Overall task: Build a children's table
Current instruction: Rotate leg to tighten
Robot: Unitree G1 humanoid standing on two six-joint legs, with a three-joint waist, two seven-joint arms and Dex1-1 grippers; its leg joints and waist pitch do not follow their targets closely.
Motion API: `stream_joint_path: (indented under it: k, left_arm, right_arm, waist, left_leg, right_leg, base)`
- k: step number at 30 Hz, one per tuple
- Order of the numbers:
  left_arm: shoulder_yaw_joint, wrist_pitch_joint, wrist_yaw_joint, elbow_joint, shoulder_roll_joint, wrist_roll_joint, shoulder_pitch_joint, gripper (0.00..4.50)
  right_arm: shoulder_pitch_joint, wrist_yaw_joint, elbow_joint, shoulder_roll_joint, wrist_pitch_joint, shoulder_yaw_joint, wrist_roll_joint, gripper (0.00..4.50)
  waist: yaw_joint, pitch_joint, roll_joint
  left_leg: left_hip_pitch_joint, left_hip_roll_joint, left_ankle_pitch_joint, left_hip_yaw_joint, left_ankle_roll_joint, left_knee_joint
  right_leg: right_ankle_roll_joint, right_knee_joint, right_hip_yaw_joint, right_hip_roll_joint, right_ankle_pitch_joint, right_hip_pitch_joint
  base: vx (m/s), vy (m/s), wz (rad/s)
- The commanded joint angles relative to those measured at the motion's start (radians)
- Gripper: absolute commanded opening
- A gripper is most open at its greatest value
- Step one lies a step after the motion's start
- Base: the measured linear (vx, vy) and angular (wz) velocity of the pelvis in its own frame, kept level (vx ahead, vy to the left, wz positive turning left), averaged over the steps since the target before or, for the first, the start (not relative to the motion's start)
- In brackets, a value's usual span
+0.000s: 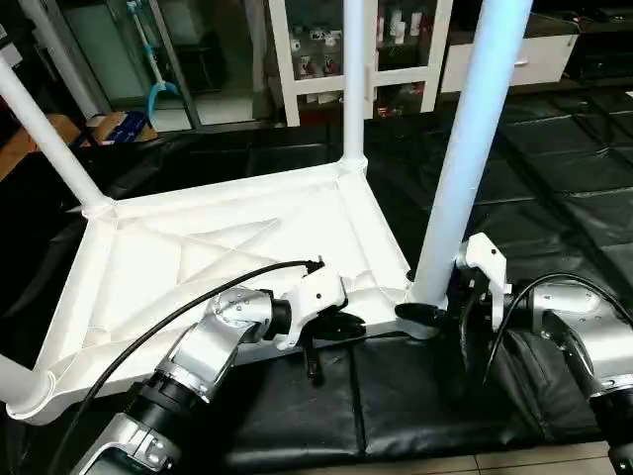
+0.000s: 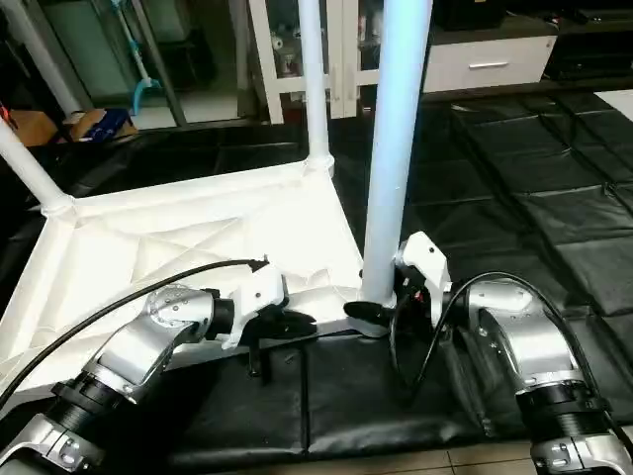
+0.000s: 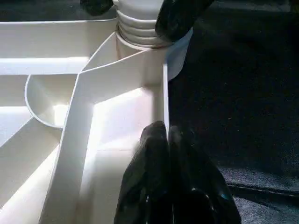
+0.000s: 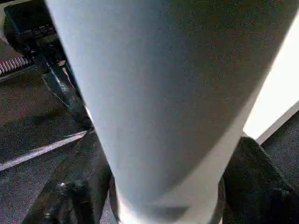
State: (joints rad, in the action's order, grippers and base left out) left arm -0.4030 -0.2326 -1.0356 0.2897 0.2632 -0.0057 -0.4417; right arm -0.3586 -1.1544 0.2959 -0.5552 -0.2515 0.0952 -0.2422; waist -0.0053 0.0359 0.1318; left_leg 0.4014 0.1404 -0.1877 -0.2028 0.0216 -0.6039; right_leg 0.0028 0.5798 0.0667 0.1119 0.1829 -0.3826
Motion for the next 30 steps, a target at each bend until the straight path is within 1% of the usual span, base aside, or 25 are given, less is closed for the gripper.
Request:
stream_joint_path:
  k: [1, 3, 8, 12, 13, 14, 15, 17, 18, 19, 20, 21, 22, 23, 24, 25, 26, 27, 28, 29, 30]
  left_arm:
    - [-0.038, -0.025, -0.025, 0.015, 0.018, 0.015, 0.020, 0.00]
    - [-0.040, -0.029, -0.028, 0.014, 0.019, 0.015, 0.019, 0.00]
    - [-0.047, -0.039, -0.034, 0.015, 0.019, 0.016, 0.019, 0.00]
    - [-0.045, -0.046, -0.016, 0.024, 0.010, 0.020, 0.015, 0.00]
    - [-0.038, -0.053, 0.008, 0.035, -0.002, 0.023, 0.007, 0.00]
    - [-0.029, -0.061, 0.038, 0.050, -0.018, 0.029, -0.004, 0.00]
    - [-0.026, -0.064, 0.048, 0.055, -0.023, 0.031, -0.008, 0.00]
    - [-0.011, -0.081, 0.106, 0.089, -0.051, 0.043, -0.032, 0.00]
    - [-0.007, -0.085, 0.121, 0.099, -0.059, 0.047, -0.039, 0.00]
    - [0.027, -0.127, 0.214, 0.145, -0.106, 0.051, -0.071, 0.00]
    - [0.030, -0.131, 0.220, 0.149, -0.109, 0.051, -0.074, 0.00]
    - [0.045, -0.155, 0.260, 0.167, -0.129, 0.050, -0.087, 0.00]
    - [0.084, -0.181, 0.348, 0.218, -0.173, 0.045, -0.118, 0.00]
    - [0.084, -0.181, 0.348, 0.218, -0.173, 0.045, -0.118, 0.00]
    - [0.105, -0.191, 0.398, 0.250, -0.200, 0.041, -0.138, 0.00]
    - [0.114, -0.187, 0.427, 0.269, -0.215, 0.040, -0.149, 0.00]
    - [0.124, -0.180, 0.456, 0.289, -0.229, 0.042, -0.160, 0.00]
    - [0.127, -0.175, 0.469, 0.298, -0.235, 0.043, -0.165, 0.00]
    - [0.134, -0.166, 0.494, 0.316, -0.246, 0.047, -0.175, 0.00]
    - [0.139, -0.160, 0.506, 0.327, -0.252, 0.051, -0.182, 0.00]
    - [0.140, -0.155, 0.513, 0.333, -0.256, 0.056, -0.186, 0.00]
  right_arm:
    - [-0.011, -0.013, 0.007, -0.001, -0.009, 0.011, -0.011, 2.80]
    - [-0.009, -0.016, 0.007, 0.000, -0.009, 0.010, -0.010, 2.68]
    - [0.006, 0.003, 0.002, 0.011, -0.004, 0.012, 0.000, 2.63]
    - [0.001, 0.074, 0.025, 0.034, 0.011, 0.008, 0.031, 2.63]
    - [-0.010, 0.134, 0.050, 0.052, 0.020, 0.004, 0.057, 2.63]
    - [-0.022, 0.201, 0.077, 0.074, 0.023, -0.001, 0.081, 2.63]
    - [-0.025, 0.221, 0.083, 0.080, 0.021, -0.004, 0.086, 2.62]
    - [-0.043, 0.337, 0.111, 0.127, -0.002, -0.026, 0.103, 2.62]
    - [-0.048, 0.368, 0.116, 0.140, -0.011, -0.034, 0.104, 2.62]
    - [-0.060, 0.491, 0.123, 0.199, -0.044, -0.058, 0.112, 2.62]
    - [-0.061, 0.499, 0.124, 0.203, -0.046, -0.060, 0.112, 2.62]
    - [-0.066, 0.550, 0.128, 0.228, -0.062, -0.071, 0.114, 2.62]
    - [-0.081, 0.685, 0.144, 0.275, -0.074, -0.062, 0.170, 2.62]
    - [-0.081, 0.685, 0.144, 0.275, -0.074, -0.062, 0.170, 2.62]
    - [-0.093, 0.768, 0.159, 0.314, -0.078, -0.061, 0.196, 2.62]
    - [-0.101, 0.826, 0.165, 0.353, -0.082, -0.071, 0.196, 2.62]
    - [-0.110, 0.878, 0.174, 0.392, -0.088, -0.075, 0.197, 2.61]
    - [-0.115, 0.904, 0.178, 0.411, -0.089, -0.079, 0.196, 2.61]
    - [-0.124, 0.954, 0.186, 0.447, -0.089, -0.084, 0.196, 2.61]
    - [-0.133, 0.981, 0.192, 0.474, -0.083, -0.080, 0.198, 2.61]
    - [-0.141, 0.995, 0.196, 0.497, -0.074, -0.079, 0.195, 2.61]
  waist:
    - [0.005, -0.067, -0.027]
    - [0.006, -0.067, -0.025]
    - [0.005, -0.066, -0.025]
    - [0.000, -0.065, -0.026]
    - [-0.003, -0.062, -0.027]
    - [-0.009, -0.058, -0.027]
    - [-0.015, -0.054, -0.026]
    - [-0.033, -0.047, -0.029]
    - [-0.033, -0.047, -0.029]
    - [-0.045, -0.043, -0.029]
    - [-0.054, -0.044, -0.031]
    - [-0.059, -0.044, -0.030]
    - [-0.064, -0.043, -0.026]
    - [-0.075, -0.042, -0.027]
    - [-0.082, -0.042, -0.026]
    - [-0.086, -0.042, -0.028]
    - [-0.093, -0.041, -0.025]
    - [-0.099, -0.040, -0.026]
    - [-0.105, -0.040, -0.026]
    - [-0.113, -0.037, -0.026]
    - [-0.117, -0.037, -0.025]
  left_leg:
    - [-0.026, 0.088, -0.143, 0.043, 0.150, 0.067]
    - [-0.025, 0.088, -0.145, 0.043, 0.152, 0.066]
    - [-0.026, 0.087, -0.176, 0.043, 0.137, 0.068]
    - [-0.026, 0.086, -0.188, 0.044, 0.127, 0.070]
    - [-0.025, 0.085, -0.211, 0.044, 0.119, 0.072]
    - [-0.025, 0.085, -0.248, 0.045, 0.101, 0.075]
    - [-0.026, 0.083, -0.277, 0.044, 0.087, 0.078]
    - [-0.030, 0.080, -0.404, 0.052, 0.016, 0.087]
    - [-0.030, 0.080, -0.404, 0.052, 0.016, 0.087]
    - [-0.039, 0.078, -0.473, 0.056, -0.028, 0.089]
    - [-0.040, 0.075, -0.510, 0.061, -0.047, 0.089]
    - [-0.040, 0.074, -0.521, 0.062, -0.050, 0.089]
    - [-0.041, 0.073, -0.544, 0.065, -0.052, 0.090]
    - [-0.040, 0.070, -0.559, 0.066, -0.061, 0.091]
    - [-0.040, 0.070, -0.578, 0.069, -0.063, 0.093]
    - [-0.039, 0.067, -0.584, 0.069, -0.061, 0.092]
    - [-0.039, 0.065, -0.603, 0.072, -0.061, 0.091]
    - [-0.038, 0.063, -0.610, 0.072, -0.059, 0.091]
    - [-0.040, 0.062, -0.627, 0.075, -0.059, 0.091]
    - [-0.047, 0.060, -0.654, 0.074, -0.059, 0.088]
    - [-0.051, 0.059, -0.674, 0.076, -0.062, 0.087]
  right_leg:
    - [-0.259, -0.045, -0.030, 0.049, 0.072, 0.035]
    - [-0.259, -0.045, -0.029, 0.050, 0.076, 0.036]
    - [-0.253, -0.049, -0.029, 0.048, 0.114, 0.036]
    - [-0.252, -0.050, -0.030, 0.048, 0.126, 0.035]
    - [-0.249, -0.053, -0.030, 0.049, 0.153, 0.034]
    - [-0.242, -0.058, -0.030, 0.048, 0.200, 0.031]
    - [-0.237, -0.062, -0.030, 0.047, 0.238, 0.030]
    - [-0.198, -0.071, -0.028, 0.046, 0.392, 0.028]
    - [-0.198, -0.071, -0.028, 0.046, 0.392, 0.028]
    - [-0.172, -0.080, -0.030, 0.045, 0.460, 0.016]
    - [-0.158, -0.083, -0.026, 0.046, 0.489, 0.016]
    - [-0.151, -0.082, -0.026, 0.045, 0.496, 0.016]
    - [-0.140, -0.088, -0.025, 0.048, 0.515, 0.013]
    - [-0.131, -0.091, -0.021, 0.045, 0.526, 0.009]
    - [-0.119, -0.095, -0.020, 0.045, 0.528, 0.009]
    - [-0.117, -0.097, -0.019, 0.045, 0.533, 0.007]
    - [-0.108, -0.100, -0.015, 0.048, 0.563, 0.005]
    - [-0.099, -0.104, -0.014, 0.046, 0.579, 0.003]
    - [-0.089, -0.108, -0.011, 0.047, 0.597, 0.001]
    - [-0.080, -0.116, -0.007, 0.046, 0.622, -0.010]
    - [-0.072, -0.118, -0.002, 0.045, 0.635, -0.011]
  base:
    - [0.000, 0.000, 0.00]
    - [0.000, 0.000, 0.00]
    - [0.000, 0.000, 0.00]
    - [0.000, 0.000, 0.00]
    - [0.000, 0.000, 0.00]
    - [0.000, 0.000, 0.00]
    - [0.000, 0.000, 0.00]
    - [-0.027, 0.003, -0.04]
    - [-0.061, 0.010, -0.06]
    - [-0.061, 0.010, -0.06]
    - [-0.058, 0.008, -0.02]
    - [-0.053, 0.013, -0.02]
    - [-0.053, 0.013, -0.02]
    - [0.000, 0.000, 0.00]
    - [0.000, 0.000, 0.00]
    - [0.000, 0.000, 0.00]
    - [0.000, 0.000, 0.00]
    - [0.000, 0.000, 0.00]
    - [0.000, 0.000, 0.00]
    - [0.000, 0.000, 0.00]
    - [0.000, 0.000, 0.00]
